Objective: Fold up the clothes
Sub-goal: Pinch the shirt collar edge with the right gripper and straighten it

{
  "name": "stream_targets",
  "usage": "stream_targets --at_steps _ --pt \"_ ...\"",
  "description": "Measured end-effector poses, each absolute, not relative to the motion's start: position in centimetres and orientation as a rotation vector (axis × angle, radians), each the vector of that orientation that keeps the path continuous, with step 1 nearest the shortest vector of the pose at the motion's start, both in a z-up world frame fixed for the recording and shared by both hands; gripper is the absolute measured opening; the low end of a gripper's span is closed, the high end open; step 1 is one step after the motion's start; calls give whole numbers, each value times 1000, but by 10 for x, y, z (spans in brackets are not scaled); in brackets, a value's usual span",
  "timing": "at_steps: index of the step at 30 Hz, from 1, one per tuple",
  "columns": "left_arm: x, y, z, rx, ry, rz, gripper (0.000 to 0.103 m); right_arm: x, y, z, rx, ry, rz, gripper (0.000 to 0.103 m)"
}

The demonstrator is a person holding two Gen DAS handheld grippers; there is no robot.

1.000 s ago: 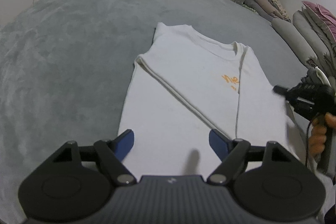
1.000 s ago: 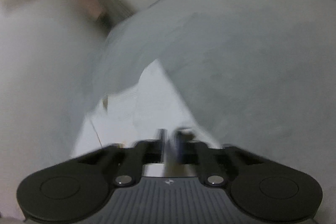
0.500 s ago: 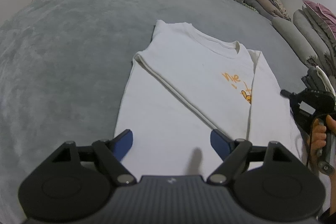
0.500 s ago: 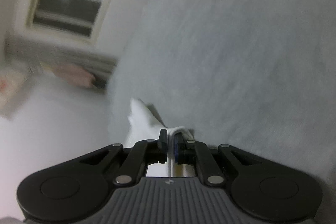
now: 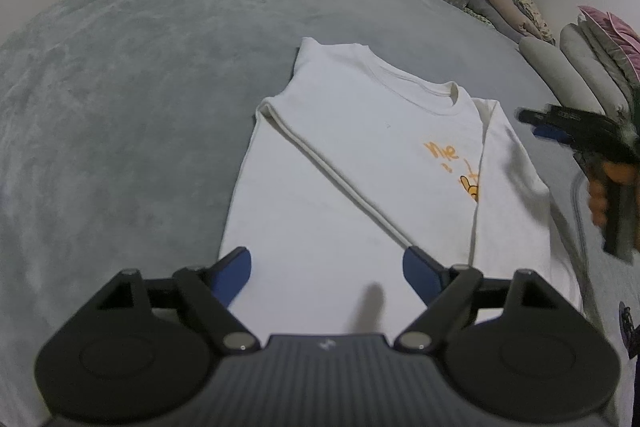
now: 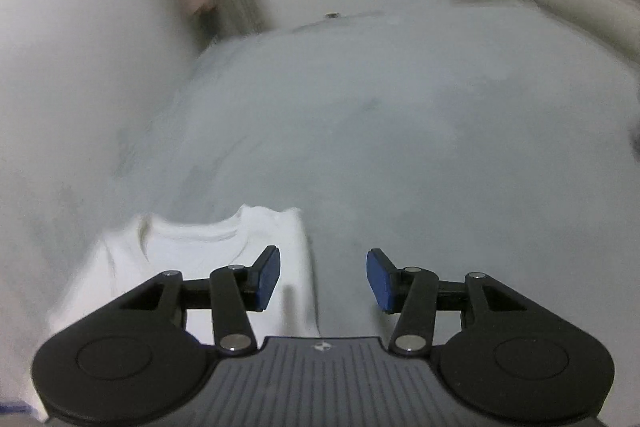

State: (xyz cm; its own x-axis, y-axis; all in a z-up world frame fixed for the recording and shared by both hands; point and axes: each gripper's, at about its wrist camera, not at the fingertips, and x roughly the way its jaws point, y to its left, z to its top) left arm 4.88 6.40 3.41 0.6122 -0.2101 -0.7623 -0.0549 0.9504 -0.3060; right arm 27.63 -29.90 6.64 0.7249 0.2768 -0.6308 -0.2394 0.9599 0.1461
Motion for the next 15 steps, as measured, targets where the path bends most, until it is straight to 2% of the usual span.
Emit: stream_targets --at_steps 4,5,7,15 --pt "50 65 33 -311 912 -94 83 312 -257 59 -101 748 298 47" --pt "49 65 33 -312 912 -95 83 318 -253 56 -113 768 292 38" --pt "49 66 33 -314 913 -97 83 331 -248 52 -143 819 261 6" --pt "48 64 31 -289 915 -97 84 340 -252 35 -46 761 91 5"
